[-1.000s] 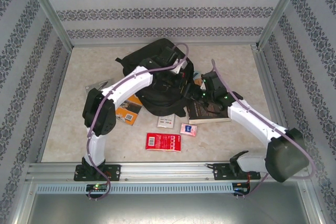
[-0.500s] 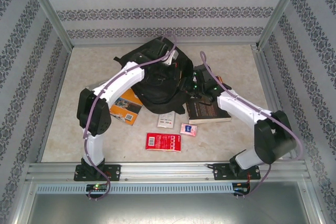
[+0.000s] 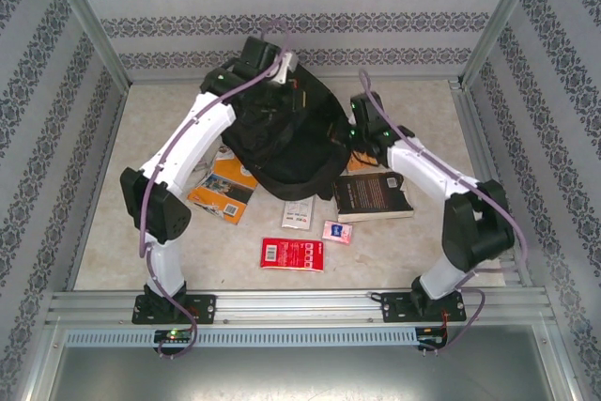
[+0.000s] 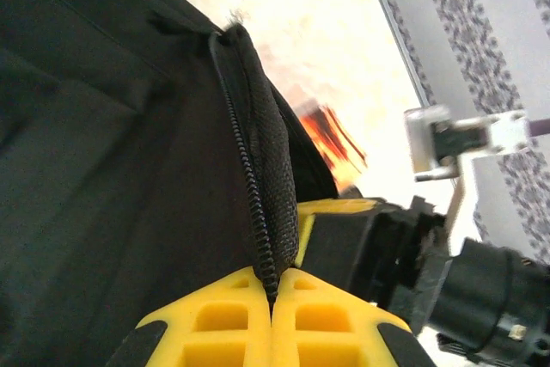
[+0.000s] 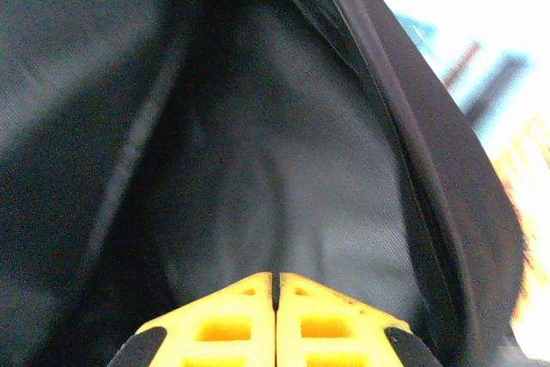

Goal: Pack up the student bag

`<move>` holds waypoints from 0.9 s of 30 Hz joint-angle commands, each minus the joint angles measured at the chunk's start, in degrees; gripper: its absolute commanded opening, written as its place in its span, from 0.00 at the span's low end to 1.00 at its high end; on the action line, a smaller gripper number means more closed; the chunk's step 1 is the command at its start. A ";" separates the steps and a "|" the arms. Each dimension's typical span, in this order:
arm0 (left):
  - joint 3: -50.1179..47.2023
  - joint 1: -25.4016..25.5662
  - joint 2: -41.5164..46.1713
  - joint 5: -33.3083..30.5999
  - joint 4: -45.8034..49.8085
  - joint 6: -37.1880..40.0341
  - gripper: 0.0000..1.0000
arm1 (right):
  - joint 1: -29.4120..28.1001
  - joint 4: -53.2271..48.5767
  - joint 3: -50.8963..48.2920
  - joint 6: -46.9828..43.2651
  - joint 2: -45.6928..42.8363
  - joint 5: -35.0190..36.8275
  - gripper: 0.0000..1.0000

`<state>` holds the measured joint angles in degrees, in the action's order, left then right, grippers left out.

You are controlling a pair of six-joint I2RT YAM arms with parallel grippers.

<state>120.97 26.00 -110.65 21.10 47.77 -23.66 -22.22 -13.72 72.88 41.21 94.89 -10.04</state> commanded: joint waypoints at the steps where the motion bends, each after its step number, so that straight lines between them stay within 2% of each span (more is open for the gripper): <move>1: 4.13 -3.18 3.32 -5.88 -0.69 2.55 0.00 | 0.33 -3.72 12.50 -3.42 5.82 -6.91 0.10; 2: 4.43 -4.08 3.29 -7.44 -1.43 2.27 0.00 | 0.25 -4.78 16.45 -3.29 7.68 -7.89 0.19; 4: 4.41 -5.64 3.49 -11.20 -3.30 1.94 0.00 | 0.24 -6.72 22.77 -2.94 10.48 -9.16 0.51; 5: 4.30 -6.33 3.51 -13.80 -4.71 1.71 0.00 | 0.24 -7.85 25.32 -2.68 11.38 -9.60 0.62; 8: 4.36 -8.52 2.43 -19.57 -10.55 0.47 0.00 | 0.24 -7.66 27.74 -2.37 11.33 -11.15 0.74; 12: 12.15 -11.34 -3.39 -23.06 -13.52 -1.42 0.00 | 0.16 -9.96 24.98 -5.12 7.84 -8.37 0.76; 14: 16.80 -11.85 -6.73 -23.75 -13.46 -1.30 0.00 | 0.37 -10.13 20.97 -6.41 5.06 -6.06 0.77; 18: 19.57 -12.40 -10.71 -23.73 -15.42 -0.61 0.00 | 1.31 -11.23 11.60 -6.52 0.49 -1.92 0.77; 23: 19.33 -12.48 -15.30 -16.85 -16.37 -1.74 0.00 | 4.42 -10.04 2.43 -4.00 0.38 -1.63 0.77; 27: 17.33 -12.47 -16.70 -12.64 -16.74 -2.84 0.00 | 7.14 -7.94 -0.46 3.27 3.34 -3.74 0.68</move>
<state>138.43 13.65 -127.74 4.54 36.27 -25.12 -16.49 -22.59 73.95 39.18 96.33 -13.96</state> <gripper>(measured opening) 0.052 0.693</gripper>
